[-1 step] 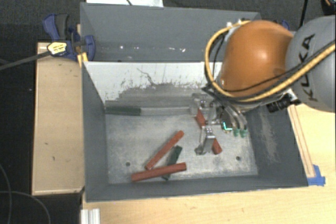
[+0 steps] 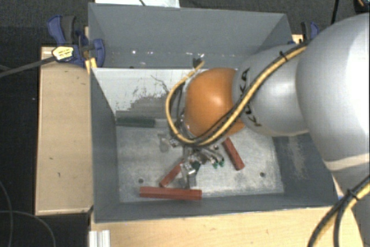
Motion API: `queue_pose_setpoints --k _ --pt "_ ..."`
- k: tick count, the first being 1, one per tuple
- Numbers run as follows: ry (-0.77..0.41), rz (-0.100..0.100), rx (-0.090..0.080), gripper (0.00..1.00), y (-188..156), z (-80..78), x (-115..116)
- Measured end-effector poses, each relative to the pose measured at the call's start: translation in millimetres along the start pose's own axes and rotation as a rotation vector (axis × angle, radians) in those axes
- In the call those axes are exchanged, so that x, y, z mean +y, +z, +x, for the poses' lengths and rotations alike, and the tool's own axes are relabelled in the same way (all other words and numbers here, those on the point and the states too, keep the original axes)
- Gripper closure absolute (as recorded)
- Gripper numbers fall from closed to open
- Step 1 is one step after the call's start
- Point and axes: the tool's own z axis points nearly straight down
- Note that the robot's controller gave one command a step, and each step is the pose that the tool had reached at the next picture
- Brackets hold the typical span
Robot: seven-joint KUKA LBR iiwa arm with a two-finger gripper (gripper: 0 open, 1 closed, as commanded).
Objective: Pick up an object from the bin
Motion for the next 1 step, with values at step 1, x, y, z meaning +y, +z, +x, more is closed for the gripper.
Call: queue_pose_setpoints --k 1 --pt "-0.039 0.002 -0.006 0.0 -32.7 -17.6 -11.9"
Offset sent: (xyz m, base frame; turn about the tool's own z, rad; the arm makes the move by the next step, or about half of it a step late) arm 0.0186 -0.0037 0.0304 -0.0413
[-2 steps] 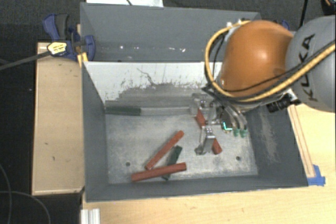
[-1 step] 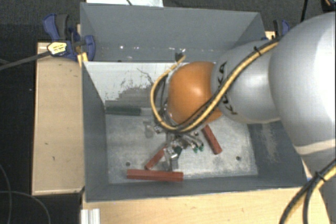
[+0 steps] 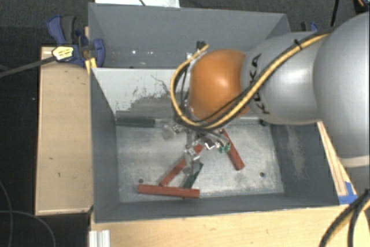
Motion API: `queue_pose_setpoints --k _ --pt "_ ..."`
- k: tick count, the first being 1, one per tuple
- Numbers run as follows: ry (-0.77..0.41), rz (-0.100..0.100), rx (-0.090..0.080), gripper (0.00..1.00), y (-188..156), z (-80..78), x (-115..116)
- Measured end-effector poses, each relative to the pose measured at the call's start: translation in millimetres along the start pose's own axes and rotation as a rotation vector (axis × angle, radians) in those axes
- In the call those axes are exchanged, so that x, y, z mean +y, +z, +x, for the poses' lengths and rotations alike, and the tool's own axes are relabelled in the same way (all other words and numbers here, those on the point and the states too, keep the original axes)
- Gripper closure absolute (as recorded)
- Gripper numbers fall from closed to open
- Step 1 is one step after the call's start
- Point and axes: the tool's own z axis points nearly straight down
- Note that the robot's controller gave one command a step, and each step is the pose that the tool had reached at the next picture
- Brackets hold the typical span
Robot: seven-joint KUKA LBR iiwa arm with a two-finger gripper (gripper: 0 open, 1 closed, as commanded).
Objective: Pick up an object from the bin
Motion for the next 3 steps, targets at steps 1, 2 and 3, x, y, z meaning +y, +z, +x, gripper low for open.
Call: queue_pose_setpoints --k 1,2,3 --pt "-0.193 0.0 0.001 0.0 -5.2 5.7 -19.4" --pt "-0.362 -0.003 0.005 0.0 31.8 -7.1 -14.8" --pt "-0.355 -0.003 0.003 0.0 30.7 -8.1 -14.4"
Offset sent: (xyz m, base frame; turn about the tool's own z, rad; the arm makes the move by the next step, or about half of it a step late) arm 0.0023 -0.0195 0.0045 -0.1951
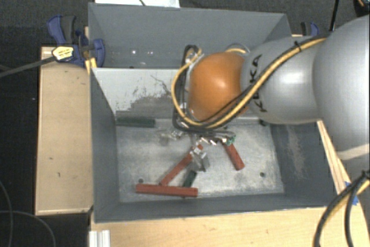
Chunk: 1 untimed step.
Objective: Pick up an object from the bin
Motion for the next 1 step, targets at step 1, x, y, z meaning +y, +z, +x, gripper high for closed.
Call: queue_pose_setpoints --k 1 --pt "0.003 0.0 0.001 1.0 0.1 0.0 -0.3"
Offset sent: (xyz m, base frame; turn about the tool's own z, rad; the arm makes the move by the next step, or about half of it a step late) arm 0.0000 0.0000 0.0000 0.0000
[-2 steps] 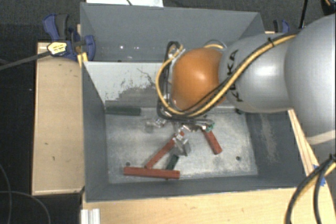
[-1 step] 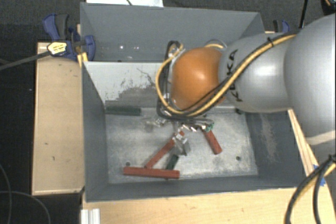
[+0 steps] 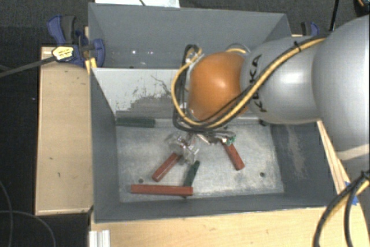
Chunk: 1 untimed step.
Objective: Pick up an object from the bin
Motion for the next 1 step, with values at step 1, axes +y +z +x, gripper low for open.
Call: queue_pose_setpoints --k 1 --pt "0.006 0.002 -0.006 1.0 -5.8 -1.3 -0.3"
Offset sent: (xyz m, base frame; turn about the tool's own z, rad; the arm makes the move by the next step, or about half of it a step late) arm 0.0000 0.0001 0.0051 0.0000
